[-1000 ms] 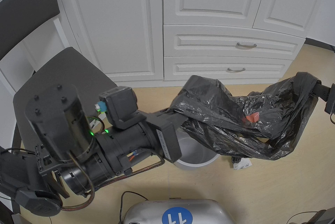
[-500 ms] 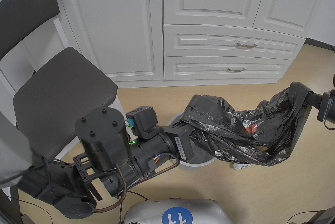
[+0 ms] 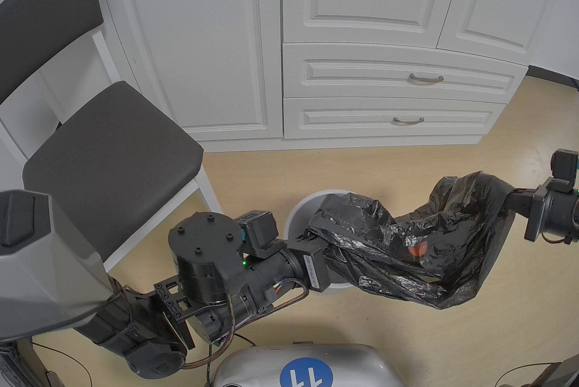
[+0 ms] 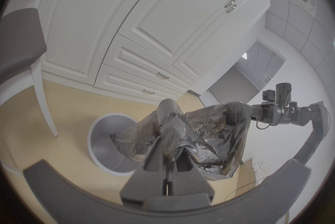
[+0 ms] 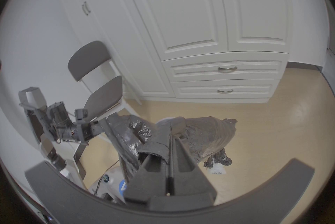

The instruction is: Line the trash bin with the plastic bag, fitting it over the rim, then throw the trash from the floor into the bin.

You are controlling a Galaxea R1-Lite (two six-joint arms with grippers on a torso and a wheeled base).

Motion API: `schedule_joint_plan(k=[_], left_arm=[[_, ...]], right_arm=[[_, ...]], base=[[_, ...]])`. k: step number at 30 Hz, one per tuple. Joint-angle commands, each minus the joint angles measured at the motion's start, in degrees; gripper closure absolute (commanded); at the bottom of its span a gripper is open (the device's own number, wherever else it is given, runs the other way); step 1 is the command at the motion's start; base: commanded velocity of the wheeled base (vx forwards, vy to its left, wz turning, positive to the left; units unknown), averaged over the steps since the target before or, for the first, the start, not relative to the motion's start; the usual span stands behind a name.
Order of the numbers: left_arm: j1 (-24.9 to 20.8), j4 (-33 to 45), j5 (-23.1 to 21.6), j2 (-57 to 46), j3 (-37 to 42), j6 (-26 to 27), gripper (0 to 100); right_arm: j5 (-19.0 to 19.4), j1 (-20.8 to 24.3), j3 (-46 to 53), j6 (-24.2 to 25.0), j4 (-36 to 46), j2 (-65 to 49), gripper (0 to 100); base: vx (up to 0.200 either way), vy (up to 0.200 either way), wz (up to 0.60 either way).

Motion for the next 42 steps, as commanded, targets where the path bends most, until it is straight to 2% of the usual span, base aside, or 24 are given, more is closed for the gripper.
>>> schedule_joint_plan(k=[1,7,11,15,20,24,25,27,32,37,42], left_arm=[[-0.4,0.4,0.0,0.3,-1.4,0.3,100],[-1.5,1.3,-0.1,0.8,-5.3,0.5,100],[-2.9,5.3,-0.1,0.8,-8.9,1.8,100],[-5.3,9.5,-0.1,0.8,-12.3,3.1,100],[-7.1,13.6,0.3,1.5,-15.1,5.3,100],[-7.5,15.2,3.7,3.2,-16.8,5.8,100],[-7.5,15.2,3.7,3.2,-16.8,5.8,100],[-7.6,15.3,5.5,5.5,-17.0,5.8,100],[-7.6,15.0,7.5,7.8,-17.2,5.8,100],[-7.6,14.5,7.5,7.6,-17.0,5.7,100],[-7.6,14.2,7.5,7.0,-16.4,5.6,100]], right_arm=[[-0.6,4.8,2.0,-2.3,-0.1,0.5,100],[-1.9,8.0,2.3,-2.6,-0.2,2.1,100],[-2.7,9.4,2.1,-2.3,-0.3,3.1,100],[-6.2,13.9,1.8,-0.7,-1.2,5.2,100],[-9.4,19.2,2.4,3.6,-7.2,7.1,100],[-13.9,23.7,2.5,7.1,-10.7,9.7,100],[-13.9,23.7,2.5,7.1,-10.7,9.7,100],[-17.1,26.1,2.3,9.1,-13.4,12.4,100],[-20.4,27.5,2.1,11.3,-18.5,16.8,100],[-22.8,28.2,1.2,13.7,-20.3,19.1,100],[-23.1,28.3,1.1,13.8,-20.3,19.4,100]], base=[[0.0,0.0,0.0],[0.0,0.0,0.0],[0.0,0.0,0.0],[0.0,0.0,0.0],[0.0,0.0,0.0],[0.0,0.0,0.0],[0.0,0.0,0.0],[0.0,0.0,0.0],[0.0,0.0,0.0],[0.0,0.0,0.0],[0.0,0.0,0.0]])
